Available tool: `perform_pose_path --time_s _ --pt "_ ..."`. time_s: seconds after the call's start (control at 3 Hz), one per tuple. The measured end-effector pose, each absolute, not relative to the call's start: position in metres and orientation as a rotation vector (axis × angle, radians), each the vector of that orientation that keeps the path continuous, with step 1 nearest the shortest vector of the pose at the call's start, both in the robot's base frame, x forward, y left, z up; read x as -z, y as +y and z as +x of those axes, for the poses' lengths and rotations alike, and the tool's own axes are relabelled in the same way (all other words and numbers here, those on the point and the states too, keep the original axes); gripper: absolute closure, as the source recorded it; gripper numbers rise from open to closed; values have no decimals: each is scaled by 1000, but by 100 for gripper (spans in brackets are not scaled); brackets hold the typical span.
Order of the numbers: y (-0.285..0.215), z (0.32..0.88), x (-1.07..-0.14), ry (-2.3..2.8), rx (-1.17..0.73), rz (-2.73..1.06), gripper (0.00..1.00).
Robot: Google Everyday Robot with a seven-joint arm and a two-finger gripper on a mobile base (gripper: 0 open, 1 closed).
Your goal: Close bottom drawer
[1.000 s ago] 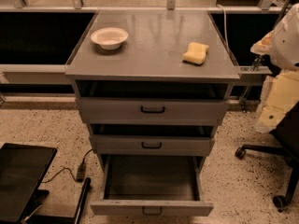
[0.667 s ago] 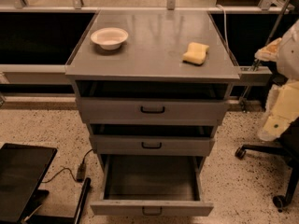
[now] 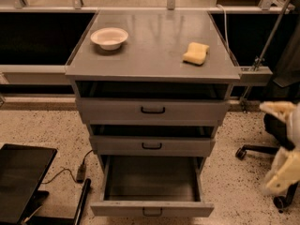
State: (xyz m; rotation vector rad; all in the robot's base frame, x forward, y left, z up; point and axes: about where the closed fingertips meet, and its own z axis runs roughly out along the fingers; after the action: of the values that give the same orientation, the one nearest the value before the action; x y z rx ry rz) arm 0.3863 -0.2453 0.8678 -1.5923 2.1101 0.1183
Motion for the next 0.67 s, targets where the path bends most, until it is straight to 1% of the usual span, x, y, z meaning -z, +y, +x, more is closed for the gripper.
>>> perform_pose_path --time_s 0.33,0.67 --pt "-261 363 -761 2104 -258 -1520 0" --pt "-257 348 -650 2126 -367 -1524 0"
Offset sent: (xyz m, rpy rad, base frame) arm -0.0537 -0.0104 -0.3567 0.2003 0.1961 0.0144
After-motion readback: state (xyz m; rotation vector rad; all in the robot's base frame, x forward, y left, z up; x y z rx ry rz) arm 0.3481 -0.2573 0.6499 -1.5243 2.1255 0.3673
